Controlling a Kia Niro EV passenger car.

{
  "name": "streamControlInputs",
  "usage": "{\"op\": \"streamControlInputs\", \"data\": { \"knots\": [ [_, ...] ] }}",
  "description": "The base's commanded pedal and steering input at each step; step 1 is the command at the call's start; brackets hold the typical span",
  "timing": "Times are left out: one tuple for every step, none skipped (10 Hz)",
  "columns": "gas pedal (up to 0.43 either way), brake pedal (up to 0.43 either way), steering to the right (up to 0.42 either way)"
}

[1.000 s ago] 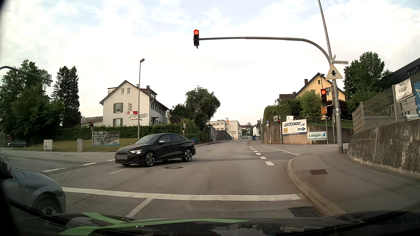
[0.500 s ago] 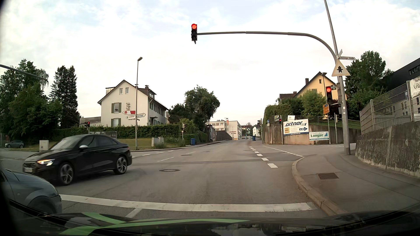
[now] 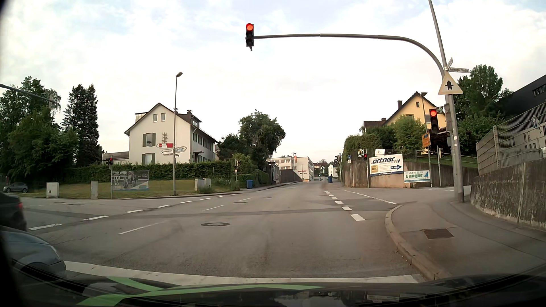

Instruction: Follow the waypoints while adhering to traffic rules and regulations

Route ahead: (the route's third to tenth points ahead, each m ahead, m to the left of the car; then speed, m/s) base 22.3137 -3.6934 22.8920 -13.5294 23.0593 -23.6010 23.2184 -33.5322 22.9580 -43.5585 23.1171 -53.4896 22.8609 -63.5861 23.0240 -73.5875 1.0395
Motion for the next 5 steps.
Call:
{"op": "streamControlInputs", "data": {
  "knots": [
    [0.000,0.037,0.003],
    [0.000,0.104,0.003],
    [0.000,0.122,0.003],
    [0.000,0.140,0.003],
    [0.000,0.152,0.003]
  ]
}}
